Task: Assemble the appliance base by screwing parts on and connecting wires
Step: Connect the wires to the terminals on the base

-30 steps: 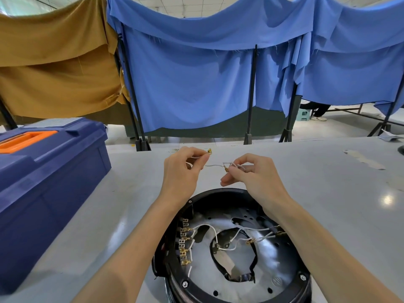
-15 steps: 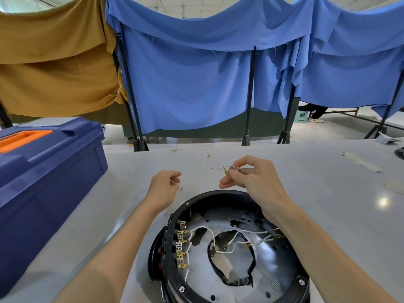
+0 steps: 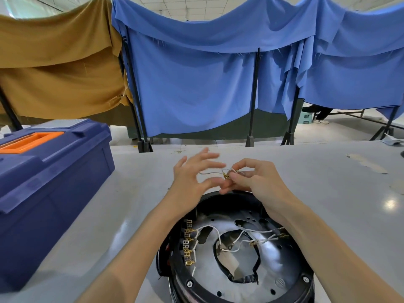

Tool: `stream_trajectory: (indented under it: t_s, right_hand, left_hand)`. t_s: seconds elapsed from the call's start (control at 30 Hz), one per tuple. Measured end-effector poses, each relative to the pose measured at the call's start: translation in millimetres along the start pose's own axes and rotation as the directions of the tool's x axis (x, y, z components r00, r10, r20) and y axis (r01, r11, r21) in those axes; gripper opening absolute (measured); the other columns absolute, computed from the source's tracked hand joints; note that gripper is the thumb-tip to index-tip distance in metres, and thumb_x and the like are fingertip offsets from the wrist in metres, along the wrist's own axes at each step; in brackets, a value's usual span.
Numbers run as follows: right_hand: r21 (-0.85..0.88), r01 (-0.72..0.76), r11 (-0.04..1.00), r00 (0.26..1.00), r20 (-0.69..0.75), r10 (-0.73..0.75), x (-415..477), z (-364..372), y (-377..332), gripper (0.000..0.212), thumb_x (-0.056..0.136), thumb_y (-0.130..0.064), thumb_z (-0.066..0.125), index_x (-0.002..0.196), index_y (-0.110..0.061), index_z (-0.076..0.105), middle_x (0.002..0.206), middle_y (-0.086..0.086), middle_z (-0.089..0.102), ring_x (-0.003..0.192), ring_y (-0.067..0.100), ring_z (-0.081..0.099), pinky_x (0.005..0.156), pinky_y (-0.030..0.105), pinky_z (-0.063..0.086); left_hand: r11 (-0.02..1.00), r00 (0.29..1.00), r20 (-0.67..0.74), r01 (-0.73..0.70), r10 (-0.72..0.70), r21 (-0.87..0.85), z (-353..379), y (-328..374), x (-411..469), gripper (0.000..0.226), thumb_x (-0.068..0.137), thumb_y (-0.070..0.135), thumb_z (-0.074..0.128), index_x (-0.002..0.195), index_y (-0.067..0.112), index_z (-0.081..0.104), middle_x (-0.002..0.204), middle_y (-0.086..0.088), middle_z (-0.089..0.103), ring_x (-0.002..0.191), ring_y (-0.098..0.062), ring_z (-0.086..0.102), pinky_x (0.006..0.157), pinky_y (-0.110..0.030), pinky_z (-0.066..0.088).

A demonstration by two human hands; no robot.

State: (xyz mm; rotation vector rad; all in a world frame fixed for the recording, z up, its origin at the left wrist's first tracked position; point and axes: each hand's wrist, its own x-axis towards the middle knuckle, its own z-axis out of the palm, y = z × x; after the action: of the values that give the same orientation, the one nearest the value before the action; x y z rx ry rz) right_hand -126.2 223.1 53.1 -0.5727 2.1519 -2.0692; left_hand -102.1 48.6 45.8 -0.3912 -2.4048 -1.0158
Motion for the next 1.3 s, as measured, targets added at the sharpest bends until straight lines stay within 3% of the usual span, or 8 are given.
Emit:
stream_trajectory:
  t_s: [0.2, 0.3, 0.47, 0.73, 0.97, 1.07, 1.17, 1.3]
  right_hand:
    - [-0.030, 0.008, 1.000, 0.999, 0.033, -0.007, 0.0, -2.6, -1.7, 0.003, 0.090, 0.002, 0.064, 0.091, 0.003, 0.062, 0.070, 0.020, 0.072, 0.060, 0.032, 0.071, 0.065, 0.017, 0.053]
    - [-0.041, -0.003, 0.999, 1.000, 0.030, 0.005, 0.3, -6.5, -3.5, 0.009, 0.087, 0.002, 0.067, 0.093, 0.005, 0.061, 0.068, 0.022, 0.071, 0.057, 0.033, 0.070, 0.062, 0.022, 0.055]
    - [-0.002, -0.032, 0.999, 0.999, 0.034, 0.032, 1.0, -10.8, -5.4, 0.009, 0.085, 0.002, 0.069, 0.090, 0.005, 0.062, 0.069, 0.022, 0.071, 0.061, 0.033, 0.071, 0.066, 0.027, 0.059]
    - [0.312, -0.152, 0.938, 0.982, 0.152, 0.109, 1.4, -21.2, -10.9, 0.039, 0.055, -0.028, 0.089, 0.088, -0.011, 0.078, 0.099, 0.014, 0.075, 0.095, 0.032, 0.073, 0.084, 0.040, 0.058]
    - [0.312, -0.127, 0.941, 0.987, 0.138, 0.088, 1.0, -15.2, -10.1, 0.022, 0.071, -0.025, 0.078, 0.088, -0.011, 0.079, 0.102, 0.009, 0.075, 0.098, 0.027, 0.072, 0.086, 0.043, 0.056]
    - [0.350, -0.123, 0.929, 0.991, 0.099, 0.094, 2.2, -15.6, -10.1, 0.014, 0.082, -0.020, 0.070, 0.087, -0.008, 0.075, 0.092, 0.009, 0.074, 0.090, 0.027, 0.072, 0.081, 0.041, 0.059]
    - [0.273, -0.075, 0.959, 0.990, 0.135, 0.039, 0.7, -15.3, -13.7, 0.012, 0.093, -0.014, 0.062, 0.087, -0.006, 0.067, 0.085, 0.014, 0.069, 0.081, 0.033, 0.071, 0.076, 0.039, 0.059]
    - [0.033, -0.003, 0.999, 0.955, 0.297, -0.007, -5.1, -12.4, -19.2, 0.014, 0.091, -0.020, 0.067, 0.091, -0.006, 0.068, 0.082, 0.014, 0.068, 0.068, 0.029, 0.067, 0.074, 0.035, 0.056]
  left_hand:
    - [0.994, 0.997, 0.008, 0.075, -0.074, -0.079, -2.2, 6.3, -3.9, 0.018, 0.087, 0.008, 0.067, 0.075, 0.019, 0.072, 0.067, 0.007, 0.070, 0.076, -0.003, 0.061, 0.083, -0.016, 0.041]
    - [0.992, 0.990, 0.084, 0.113, -0.109, -0.053, -8.0, 5.7, -6.3, 0.027, 0.088, 0.005, 0.065, 0.069, 0.023, 0.068, 0.059, 0.003, 0.068, 0.060, -0.004, 0.060, 0.068, -0.007, 0.041]
    - [0.975, 0.976, 0.168, 0.164, -0.138, -0.152, -13.6, 5.4, -10.1, 0.029, 0.089, 0.003, 0.064, 0.070, 0.024, 0.068, 0.058, 0.001, 0.067, 0.043, -0.013, 0.057, 0.058, -0.019, 0.049]
    - [0.965, 0.991, 0.014, 0.135, -0.135, -0.224, -7.6, 26.3, -16.0, 0.015, 0.095, 0.019, 0.061, 0.096, 0.026, 0.074, 0.076, 0.008, 0.072, 0.038, -0.017, 0.060, 0.057, -0.021, 0.051]
    - [0.982, 0.994, 0.056, 0.104, -0.096, -0.160, -2.1, 30.1, -22.6, 0.026, 0.093, 0.030, 0.062, 0.117, 0.040, 0.065, 0.089, 0.014, 0.074, 0.056, -0.008, 0.070, 0.060, -0.010, 0.043]
    - [0.981, 0.994, 0.073, 0.095, -0.084, -0.169, -4.2, 33.3, -21.6, 0.037, 0.089, 0.047, 0.052, 0.116, 0.029, 0.070, 0.090, 0.010, 0.075, 0.082, -0.004, 0.070, 0.080, -0.018, 0.051]
    - [0.960, 0.985, -0.068, 0.140, -0.160, -0.241, -9.0, 35.2, -15.6, 0.051, 0.086, 0.053, 0.045, 0.100, 0.014, 0.075, 0.091, 0.002, 0.074, 0.087, -0.009, 0.069, 0.084, -0.033, 0.055]
    - [0.886, 0.977, -0.021, 0.183, -0.212, -0.426, -17.0, 41.1, -9.4, 0.028, 0.083, 0.046, 0.059, 0.094, 0.026, 0.074, 0.080, 0.009, 0.074, 0.070, 0.001, 0.065, 0.064, -0.008, 0.044]
